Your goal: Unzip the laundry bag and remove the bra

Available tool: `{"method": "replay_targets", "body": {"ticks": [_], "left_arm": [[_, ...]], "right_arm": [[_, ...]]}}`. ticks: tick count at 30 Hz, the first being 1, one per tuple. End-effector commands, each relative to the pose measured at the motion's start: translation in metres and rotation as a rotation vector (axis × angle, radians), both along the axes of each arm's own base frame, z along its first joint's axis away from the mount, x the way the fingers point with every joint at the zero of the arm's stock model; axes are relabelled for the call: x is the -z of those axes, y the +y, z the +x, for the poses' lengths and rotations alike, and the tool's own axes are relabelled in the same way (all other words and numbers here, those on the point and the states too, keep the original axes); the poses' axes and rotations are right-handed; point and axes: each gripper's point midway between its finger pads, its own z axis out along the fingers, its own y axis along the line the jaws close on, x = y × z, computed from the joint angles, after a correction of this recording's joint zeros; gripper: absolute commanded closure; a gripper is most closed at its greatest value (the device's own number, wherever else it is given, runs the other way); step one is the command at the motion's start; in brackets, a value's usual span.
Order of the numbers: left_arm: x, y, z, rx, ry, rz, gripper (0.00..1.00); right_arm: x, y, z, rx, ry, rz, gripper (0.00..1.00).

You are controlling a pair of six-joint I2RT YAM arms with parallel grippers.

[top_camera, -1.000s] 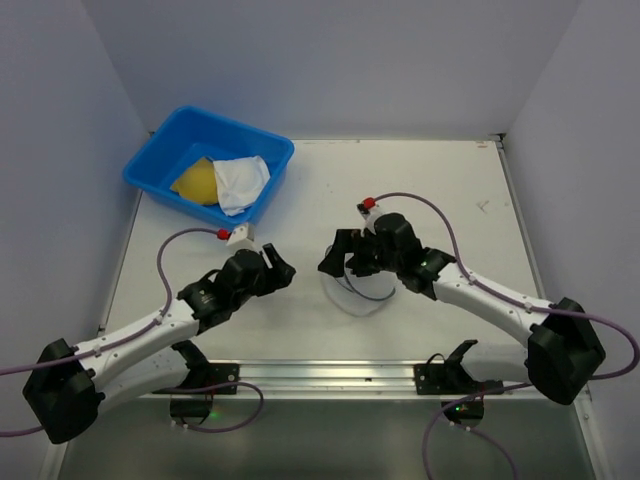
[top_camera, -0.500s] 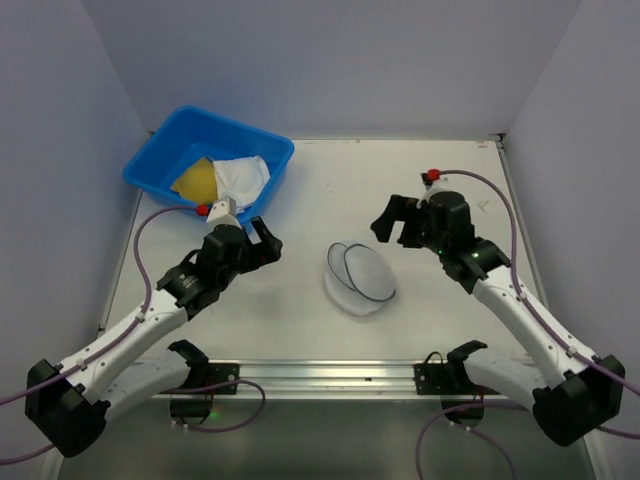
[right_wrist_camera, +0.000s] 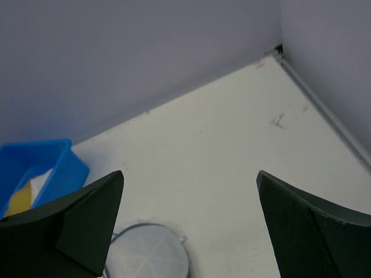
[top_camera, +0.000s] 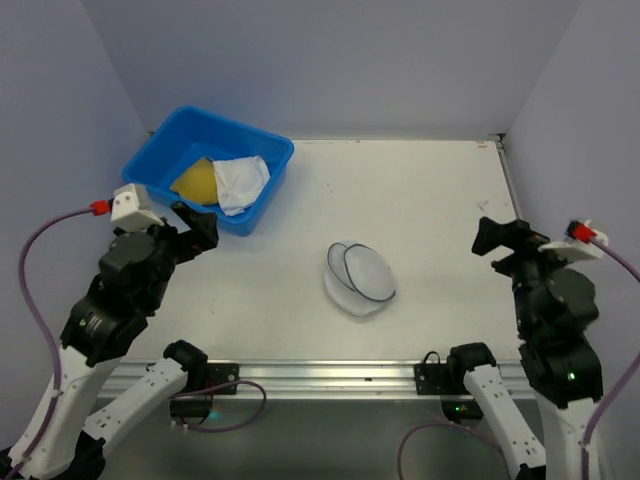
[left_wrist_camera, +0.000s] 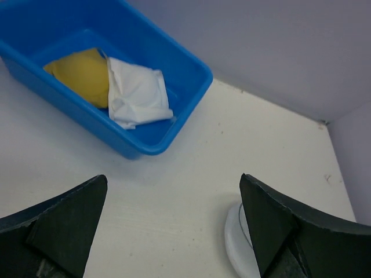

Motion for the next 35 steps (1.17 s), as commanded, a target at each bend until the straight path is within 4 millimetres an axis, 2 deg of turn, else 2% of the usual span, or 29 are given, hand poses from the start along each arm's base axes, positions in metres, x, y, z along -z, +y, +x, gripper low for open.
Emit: {"method": "replay_targets", "body": {"ticks": [1, 2, 3, 5, 8, 16, 23, 35], "left_arm": [[-0.037, 0.041, -0.032, -0.07, -0.061, 0.101, 0.0], [-0.052, 0.047, -0.04, -0.072, -0.092, 0.109, 0.0], [-0.057, 0.052, -0.045, -0.076, -0.102, 0.117, 0.0], [-0.063, 0.062, -0.058, -0.085, -0.118, 0.13, 0.0], [-0.066, 0.074, -0.071, -0.101, -0.143, 0.156, 0.0], [-0.06, 0.097, -0.099, -0.151, -0.191, 0.125, 0.0], [-0.04, 0.102, -0.101, -0.185, -0.161, 0.103, 0.0], [-0.031, 0.092, -0.092, -0.168, -0.132, 0.102, 0.0]], "right_arm": [[-0.04, -0.03, -0.05, 0.099, -0.143, -0.079, 0.01], [-0.048, -0.031, -0.059, 0.097, -0.176, -0.088, 0.01], [-0.052, -0.031, -0.066, 0.087, -0.204, -0.097, 0.01], [-0.056, -0.032, -0.083, 0.072, -0.259, -0.137, 0.01], [-0.057, -0.027, -0.097, 0.022, -0.324, -0.156, 0.01], [-0.047, -0.017, -0.104, -0.05, -0.378, -0.165, 0.01], [-0.037, -0.013, -0.099, -0.074, -0.374, -0.166, 0.01], [-0.039, -0.013, -0.1, -0.077, -0.373, -0.159, 0.01]]}}
